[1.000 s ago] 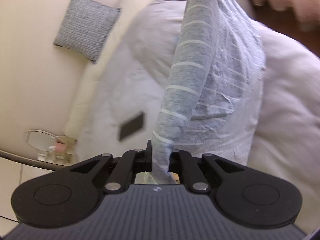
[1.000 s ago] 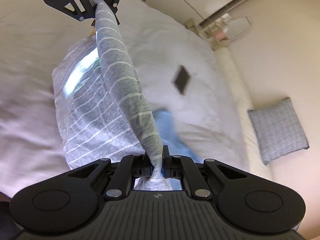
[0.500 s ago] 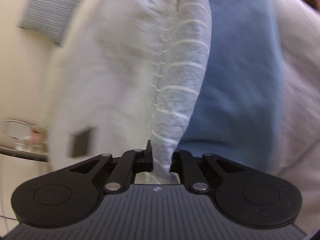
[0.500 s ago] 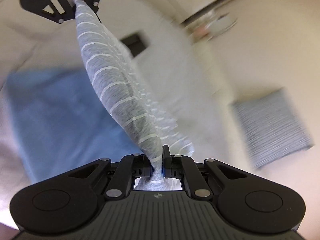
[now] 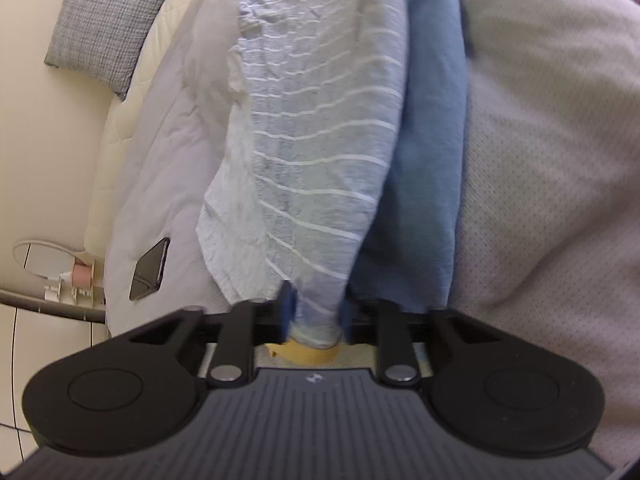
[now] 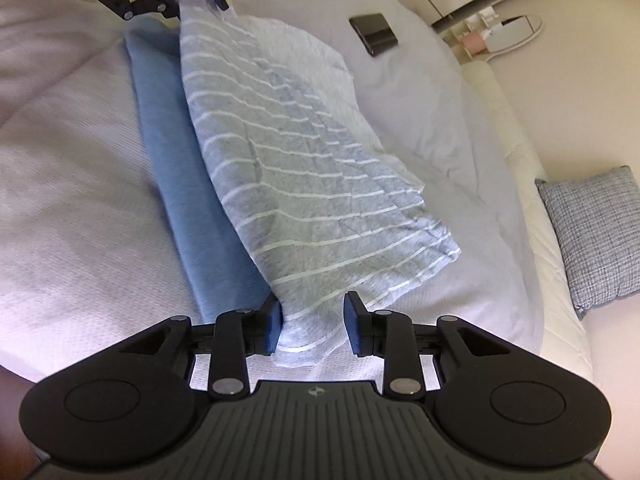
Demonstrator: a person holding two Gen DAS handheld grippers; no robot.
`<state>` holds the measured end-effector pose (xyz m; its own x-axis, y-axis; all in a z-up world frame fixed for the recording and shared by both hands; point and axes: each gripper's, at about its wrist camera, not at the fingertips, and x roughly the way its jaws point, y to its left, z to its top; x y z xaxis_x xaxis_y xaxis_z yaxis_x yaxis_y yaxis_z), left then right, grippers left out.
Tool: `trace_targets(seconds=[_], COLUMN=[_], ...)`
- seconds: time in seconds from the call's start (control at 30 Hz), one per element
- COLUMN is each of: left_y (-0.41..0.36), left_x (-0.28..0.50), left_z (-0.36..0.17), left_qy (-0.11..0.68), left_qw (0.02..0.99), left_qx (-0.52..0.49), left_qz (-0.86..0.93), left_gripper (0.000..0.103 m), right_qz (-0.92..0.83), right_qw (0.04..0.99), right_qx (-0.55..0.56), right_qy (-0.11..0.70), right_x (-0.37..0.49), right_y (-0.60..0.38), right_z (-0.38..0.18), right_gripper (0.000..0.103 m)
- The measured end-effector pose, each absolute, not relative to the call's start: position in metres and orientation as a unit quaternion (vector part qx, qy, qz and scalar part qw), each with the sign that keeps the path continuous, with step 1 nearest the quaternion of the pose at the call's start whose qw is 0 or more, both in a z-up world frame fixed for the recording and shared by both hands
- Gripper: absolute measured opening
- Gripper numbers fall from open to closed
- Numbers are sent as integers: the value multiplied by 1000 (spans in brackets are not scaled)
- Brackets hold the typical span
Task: Fold clothes
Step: 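Lift the folded shirt with both grippers and lay it onto the blue garment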
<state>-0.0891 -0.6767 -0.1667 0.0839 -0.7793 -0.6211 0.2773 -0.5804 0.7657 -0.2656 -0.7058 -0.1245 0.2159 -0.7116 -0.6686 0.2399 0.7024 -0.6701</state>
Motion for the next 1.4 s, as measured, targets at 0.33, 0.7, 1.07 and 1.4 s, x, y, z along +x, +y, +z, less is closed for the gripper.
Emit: trace_targets(seconds=[0.33, 0.7, 1.07, 1.4], left_y=[-647, -631, -627, -620], left_x=[-87, -89, -86, -90], left_z=[-171, -189, -214, -222], left_qy=[-218, -252, -267, -291], left_qw=[441, 482, 509, 532], left_qx=[582, 541, 514, 495], left_qz=[-648, -642, -637, -622], left_gripper=[6, 6, 5, 5], right_qz=[-343, -398, -419, -456], right_qw=[756, 738, 709, 707], right_qx=[-203, -231, -269, -277], right_qy=[519, 494, 499, 464], right_x=[-271, -273, -270, -268], right_y=[-694, -670, -659, -660], right_z=[-120, -148, -187, -211], right_gripper=[1, 0, 0, 1])
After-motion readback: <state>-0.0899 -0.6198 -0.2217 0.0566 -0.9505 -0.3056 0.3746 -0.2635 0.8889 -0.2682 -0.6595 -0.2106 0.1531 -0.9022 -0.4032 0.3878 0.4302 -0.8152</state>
